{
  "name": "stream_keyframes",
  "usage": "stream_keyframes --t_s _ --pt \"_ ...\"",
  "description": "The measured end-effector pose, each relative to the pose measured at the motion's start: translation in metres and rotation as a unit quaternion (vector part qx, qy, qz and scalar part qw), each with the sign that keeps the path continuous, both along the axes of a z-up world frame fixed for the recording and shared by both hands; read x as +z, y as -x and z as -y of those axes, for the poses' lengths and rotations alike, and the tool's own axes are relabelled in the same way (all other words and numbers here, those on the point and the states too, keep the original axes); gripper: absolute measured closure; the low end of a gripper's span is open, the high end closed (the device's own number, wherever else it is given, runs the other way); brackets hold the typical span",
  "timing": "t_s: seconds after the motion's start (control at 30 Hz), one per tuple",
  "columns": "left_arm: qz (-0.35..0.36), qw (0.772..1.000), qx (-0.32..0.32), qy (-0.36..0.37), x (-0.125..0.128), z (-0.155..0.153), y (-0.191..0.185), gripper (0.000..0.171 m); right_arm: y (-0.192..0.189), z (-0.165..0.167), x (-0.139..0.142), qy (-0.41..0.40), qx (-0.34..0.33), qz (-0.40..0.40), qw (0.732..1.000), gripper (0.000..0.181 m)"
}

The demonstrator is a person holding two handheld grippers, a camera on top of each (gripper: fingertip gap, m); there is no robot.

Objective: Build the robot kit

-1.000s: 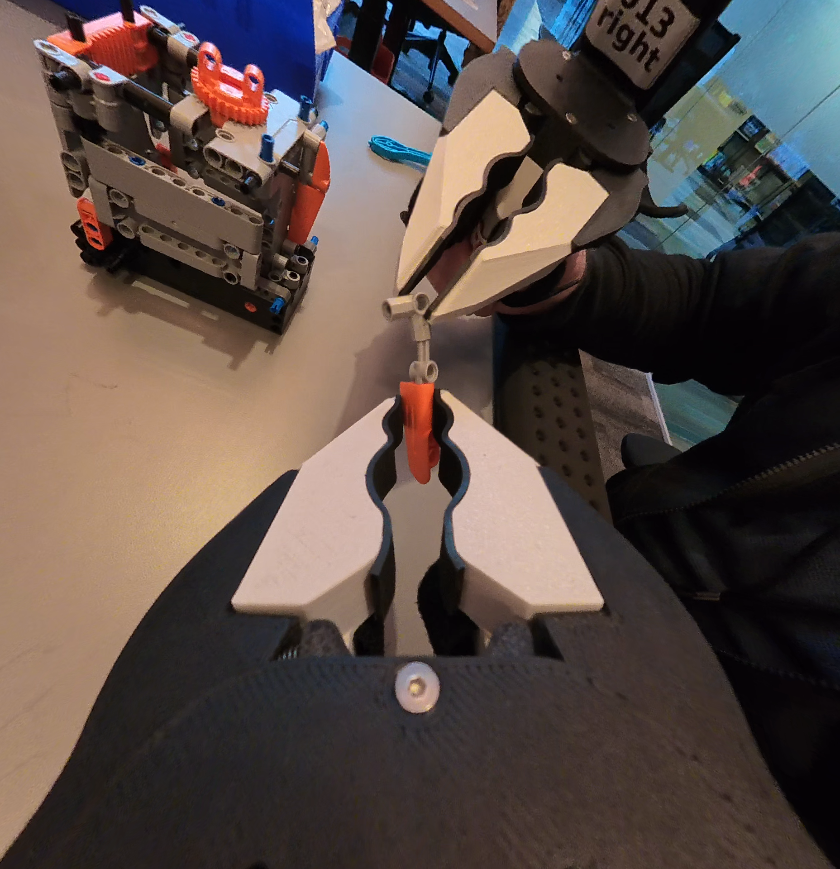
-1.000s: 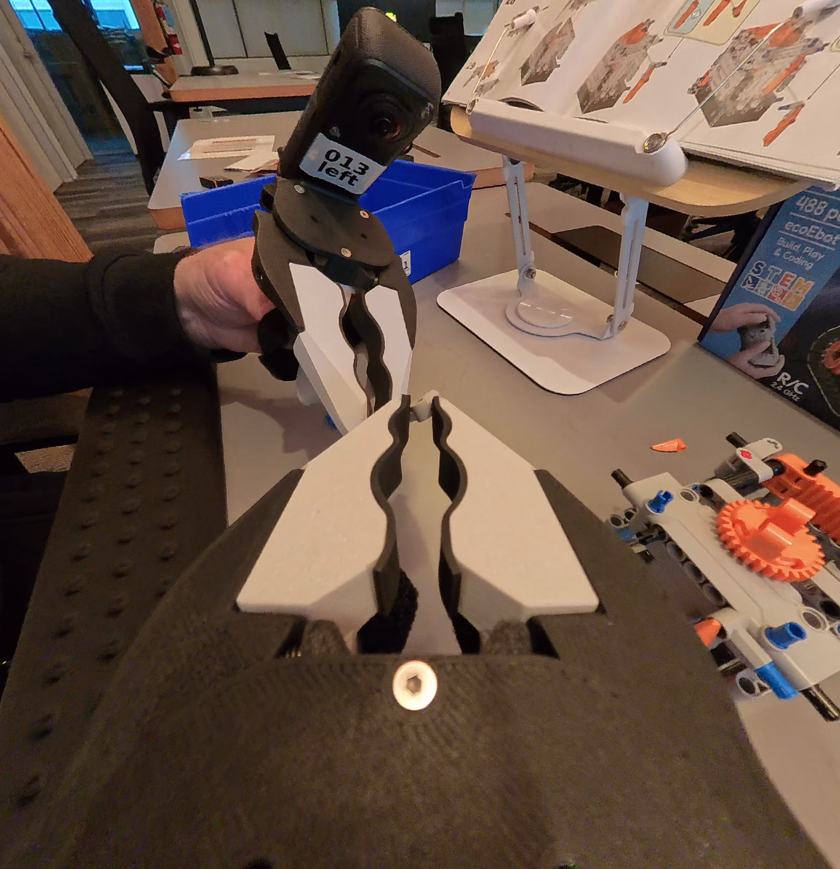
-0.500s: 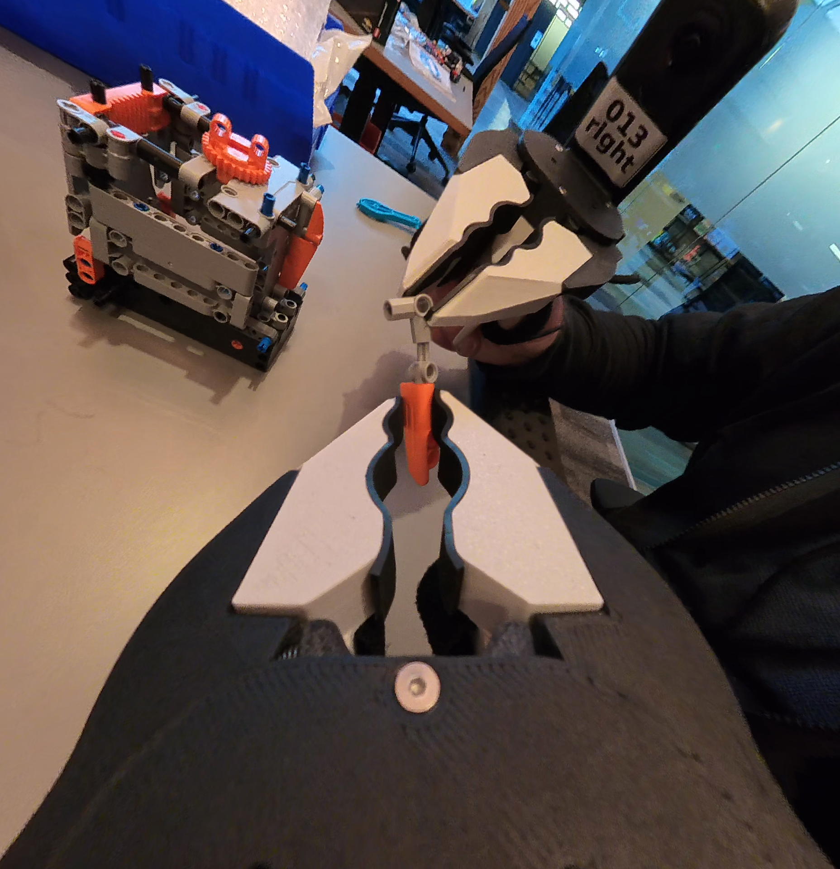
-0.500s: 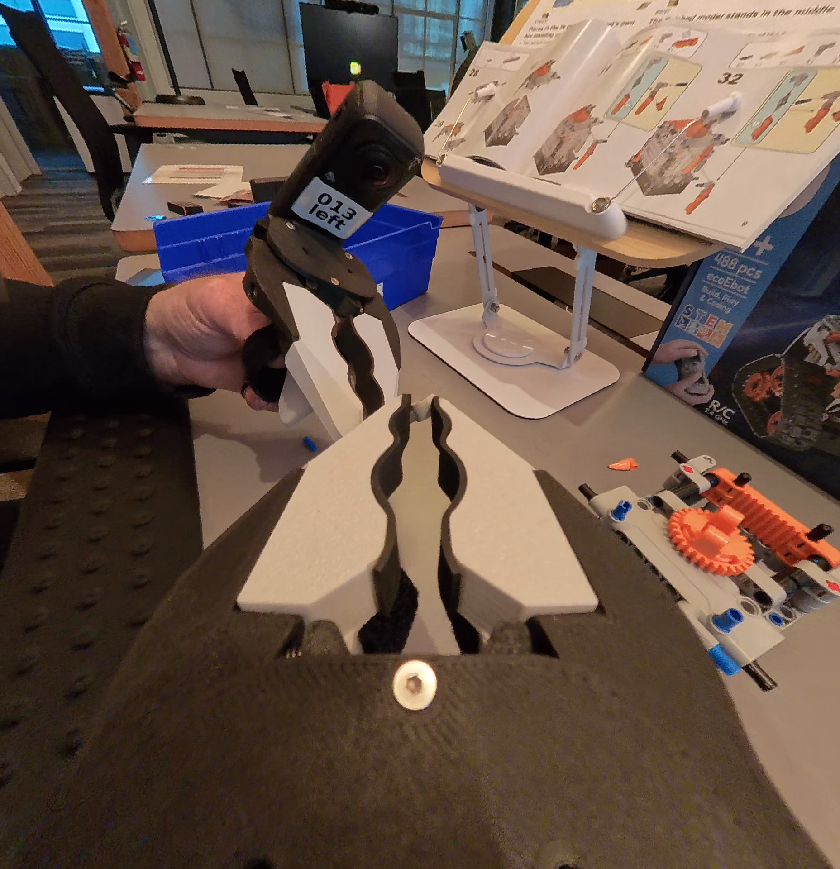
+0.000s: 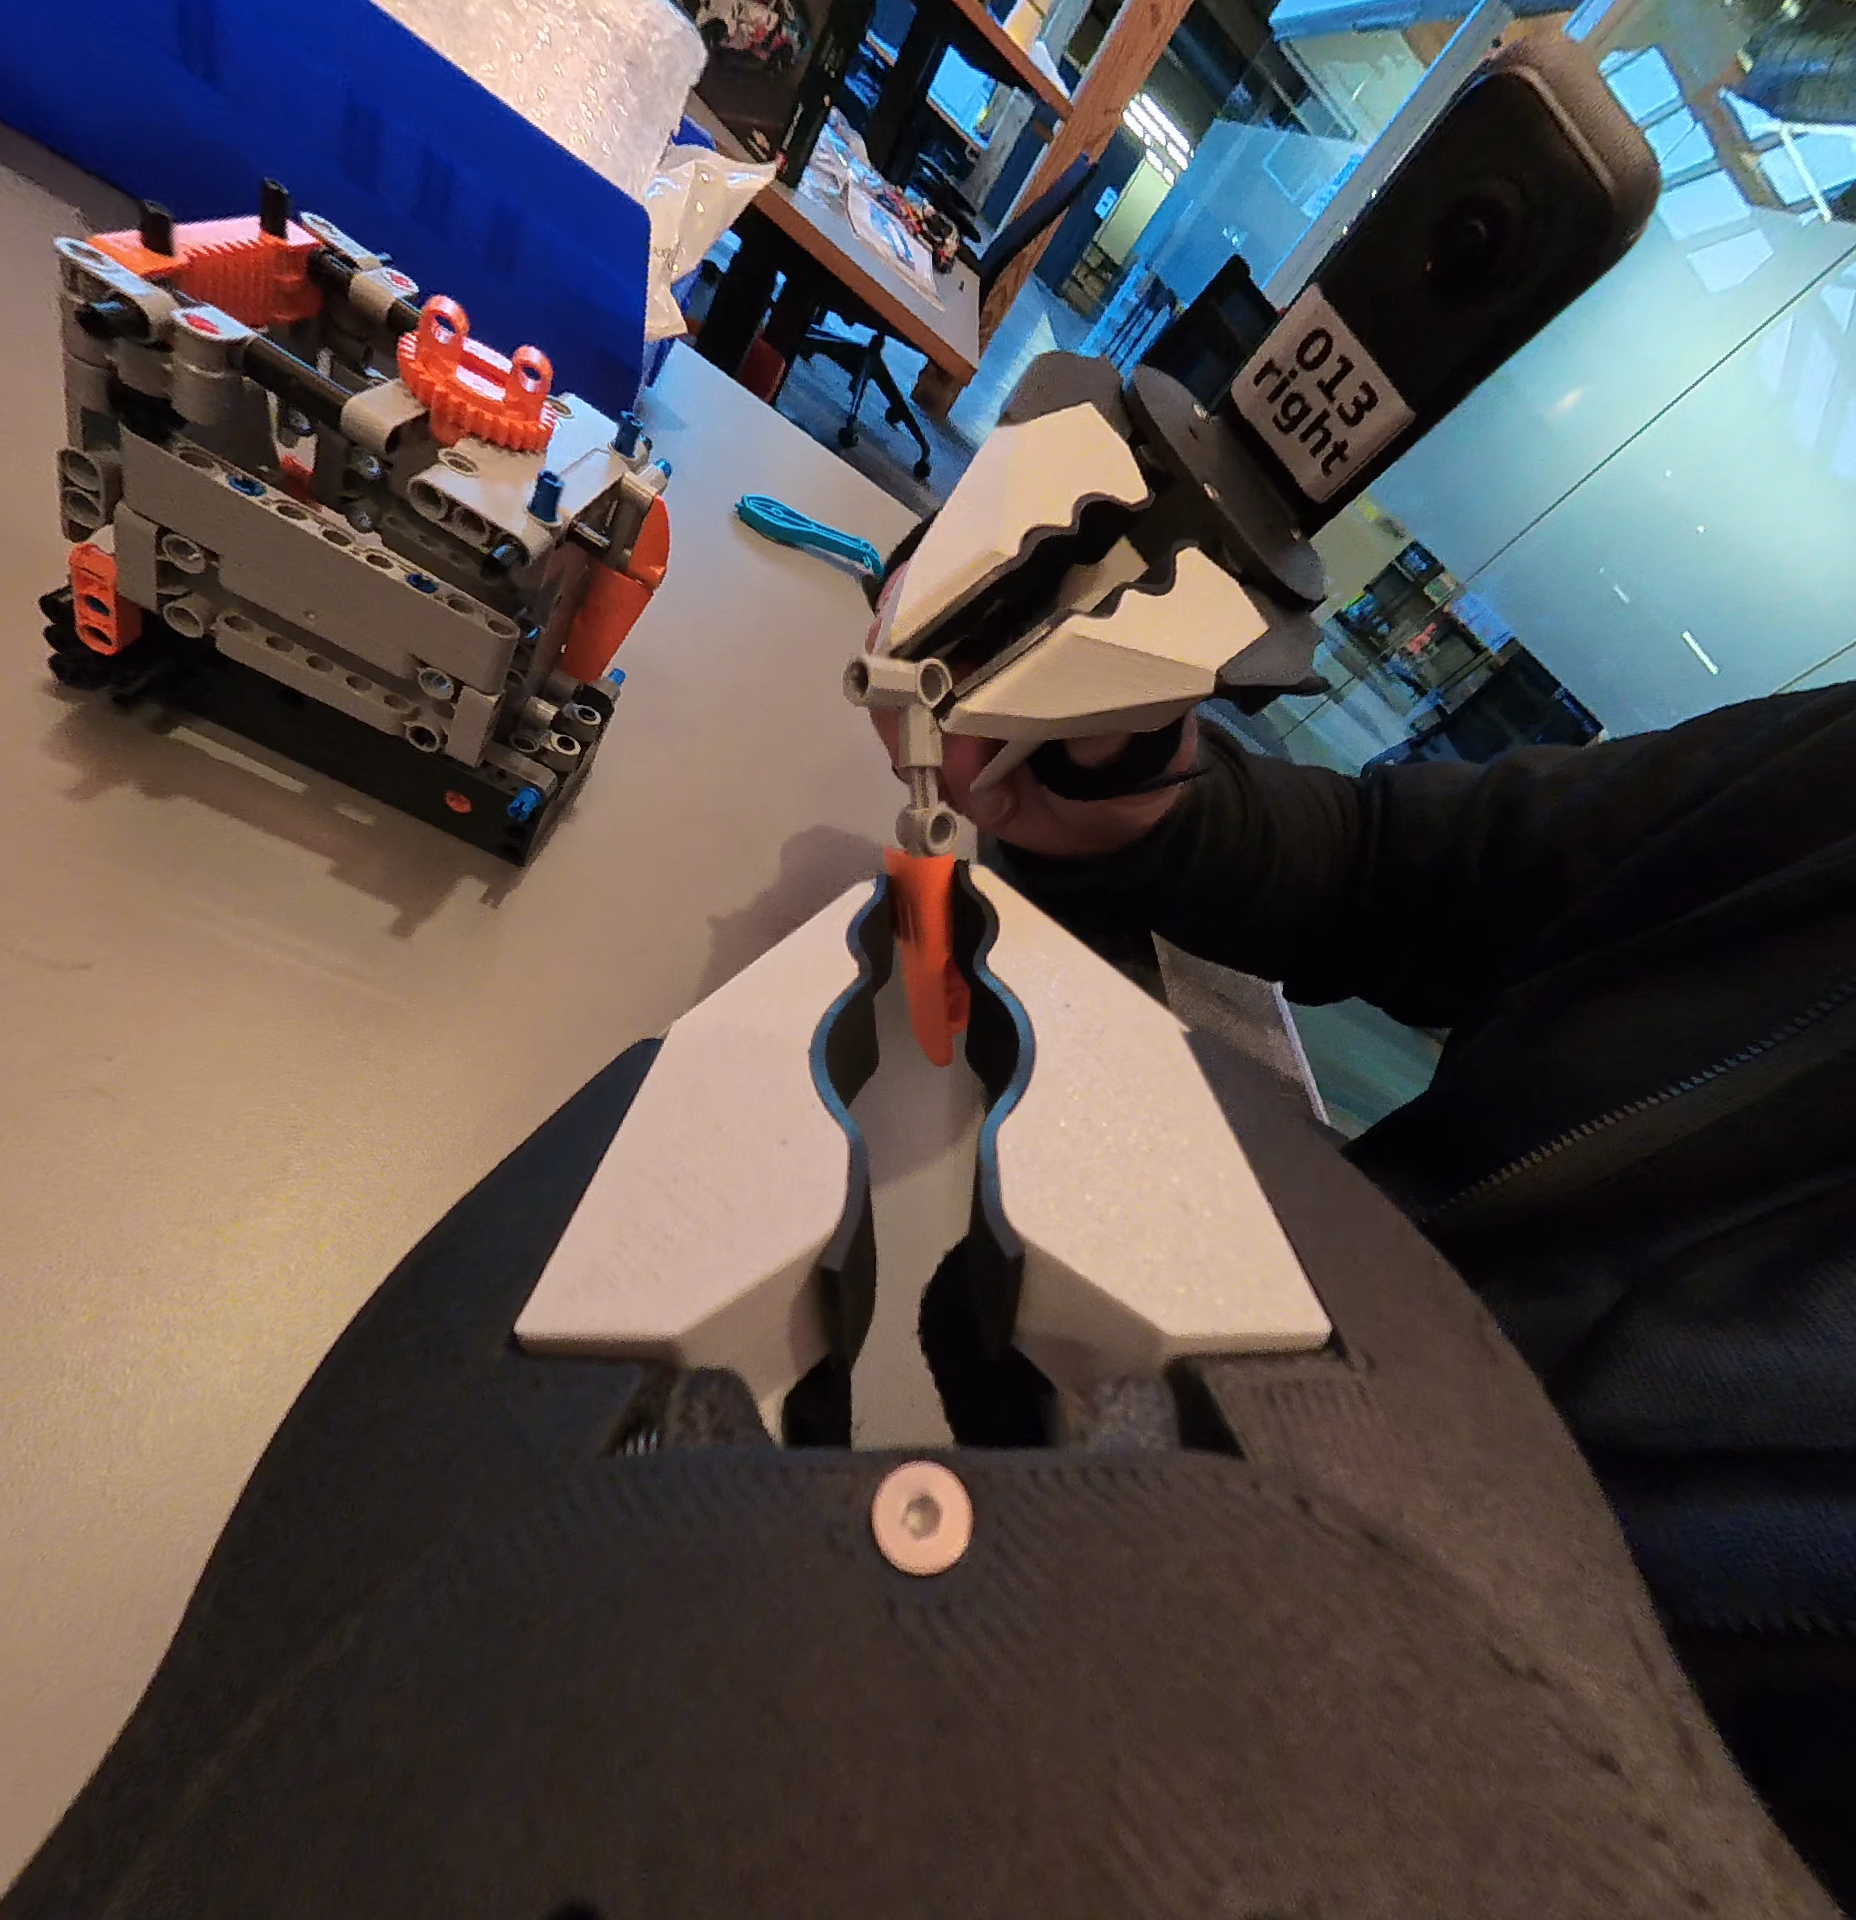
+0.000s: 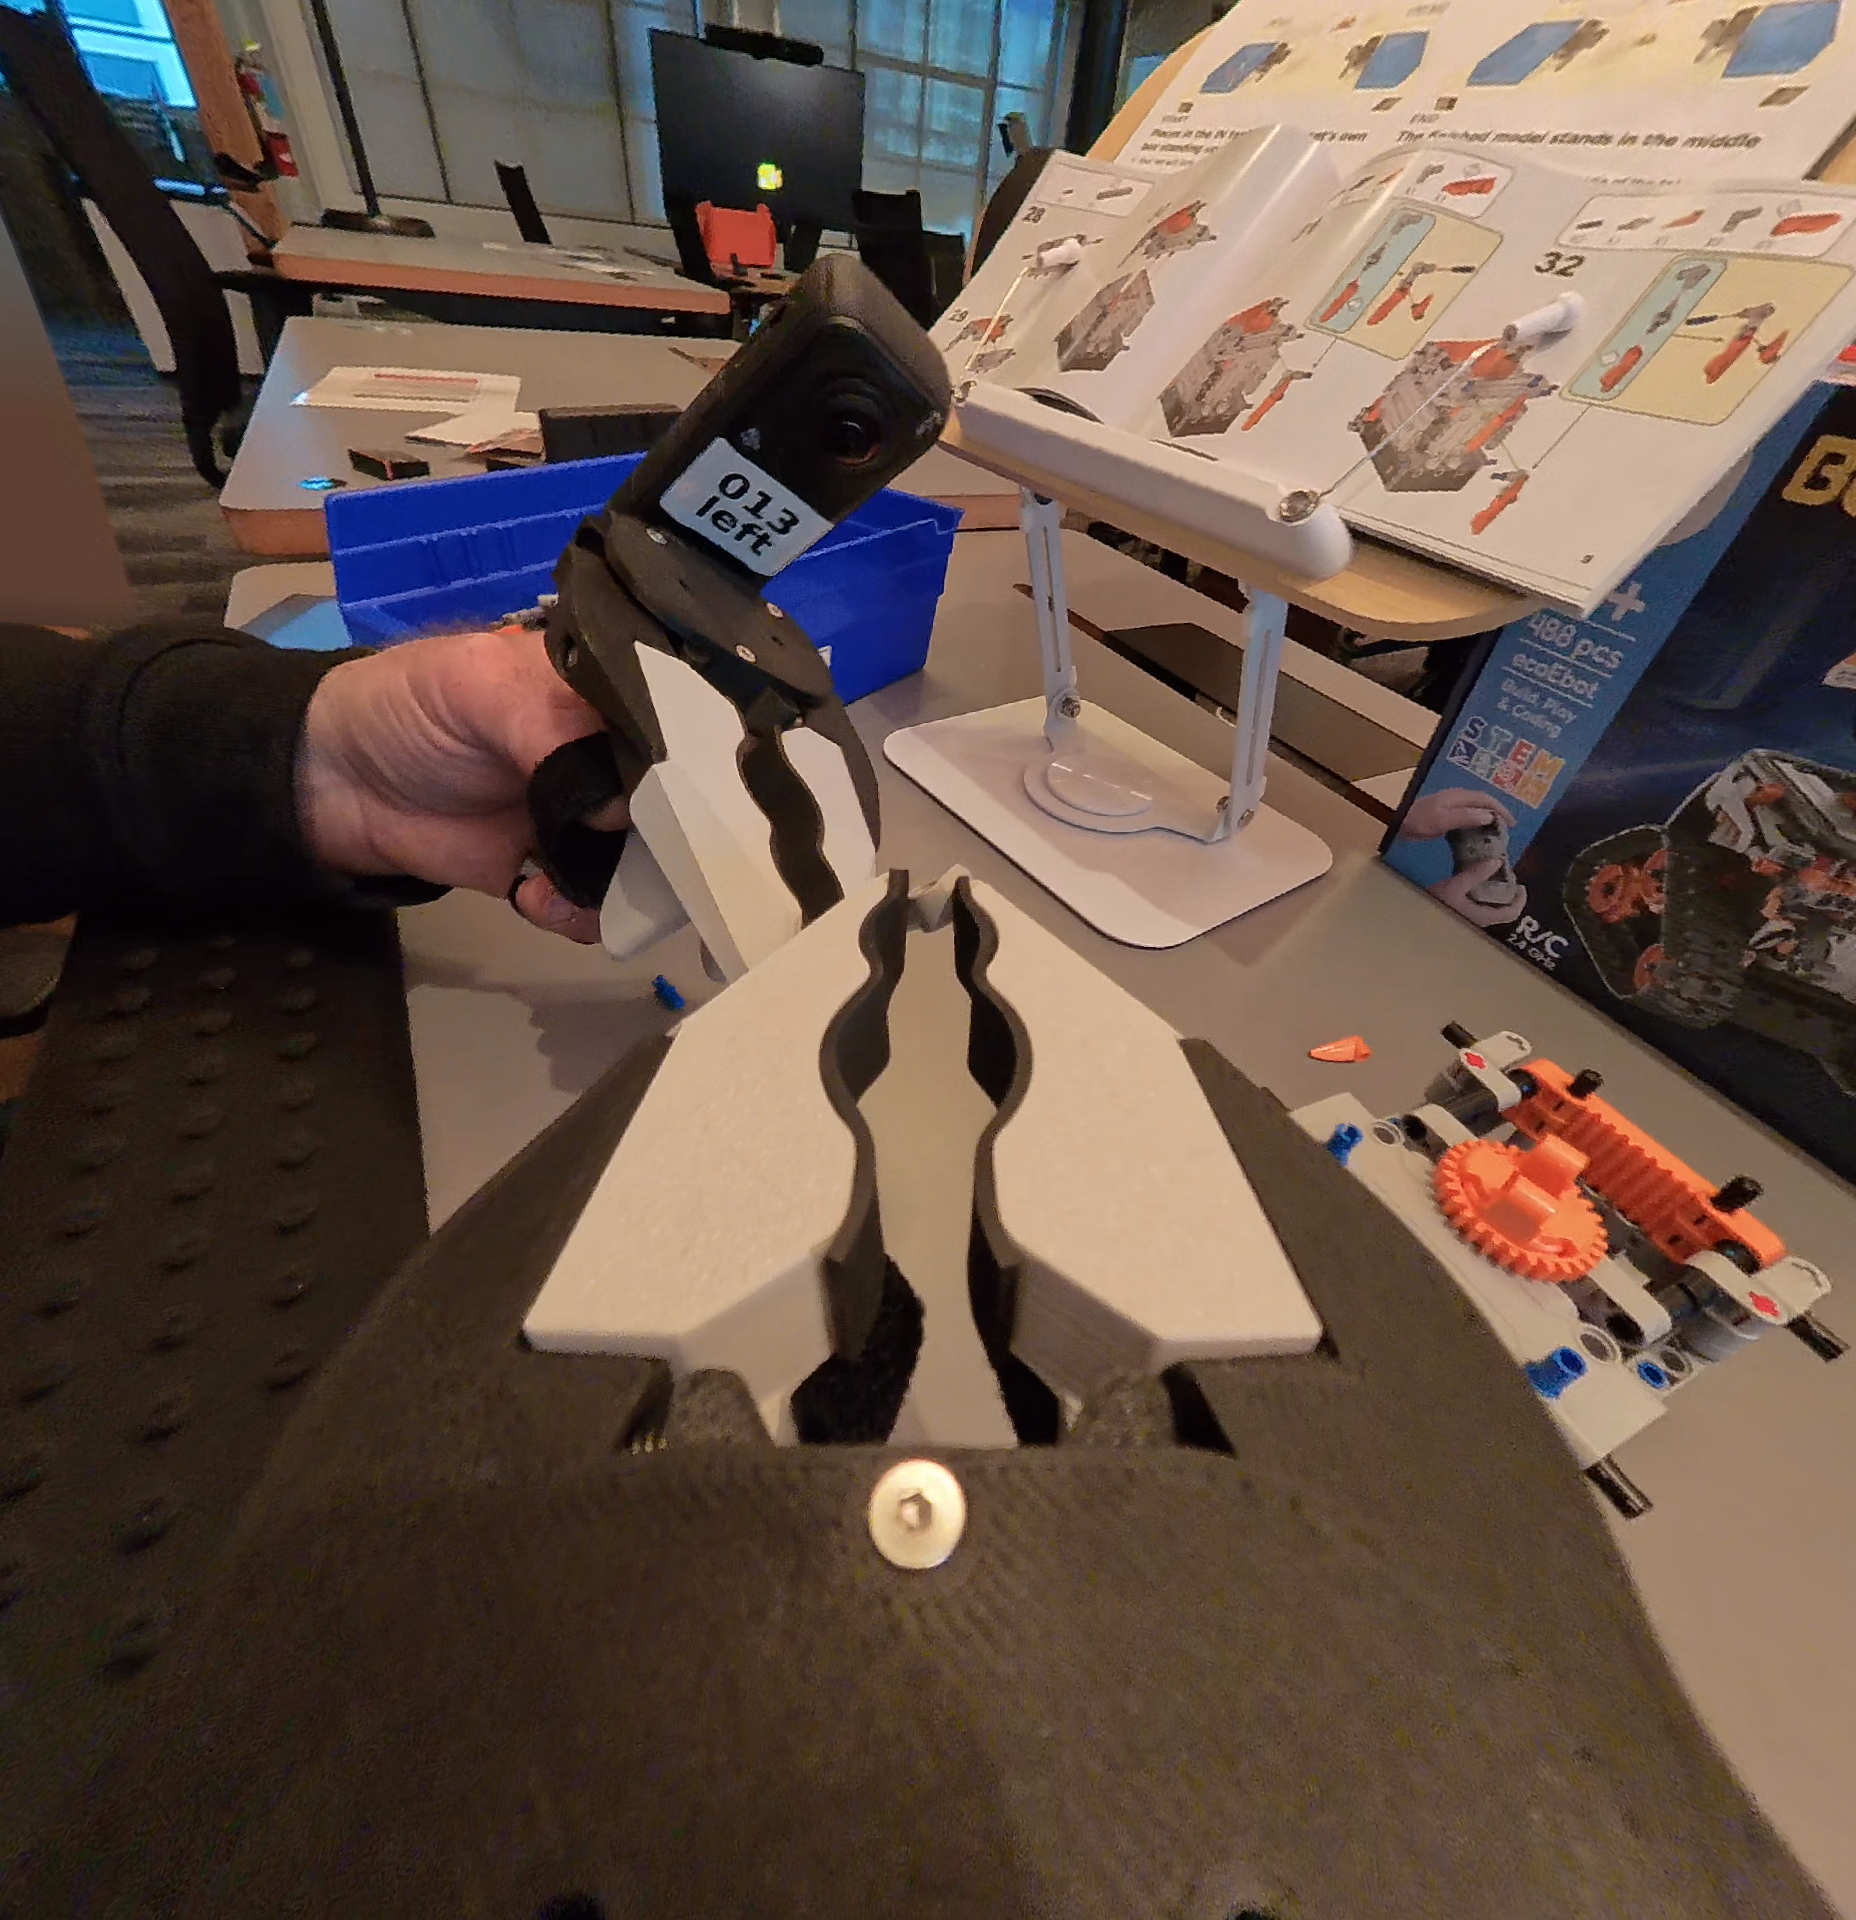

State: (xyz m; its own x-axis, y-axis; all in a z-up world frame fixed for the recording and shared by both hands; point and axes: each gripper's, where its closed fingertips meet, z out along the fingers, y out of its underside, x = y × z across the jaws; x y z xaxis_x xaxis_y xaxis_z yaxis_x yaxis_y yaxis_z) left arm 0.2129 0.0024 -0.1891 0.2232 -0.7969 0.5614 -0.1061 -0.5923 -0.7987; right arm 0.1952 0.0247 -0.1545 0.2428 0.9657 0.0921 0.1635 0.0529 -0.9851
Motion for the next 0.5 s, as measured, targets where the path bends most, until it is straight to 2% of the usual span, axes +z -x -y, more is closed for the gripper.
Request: stream_keyframes --t_s 0.27,0.4,0.5 --pt "-0.076 0.996 -0.016 -0.038 -0.014 0.007 -0.002 0.165 -0.001 0.007 -0.011 -0.004 0.041 0.046 0.998 0.175" --pt "-0.141 0.987 -0.015 -0.075 -0.025 0.008 0.000 0.166 -0.002 0.010 -0.020 -0.015 0.058 0.079 0.995 0.175" --pt "-0.153 0.985 -0.023 -0.075 -0.029 0.010 -0.001 0.167 -0.003 0.012 -0.025 -0.020 0.066 0.093 0.993 0.175"
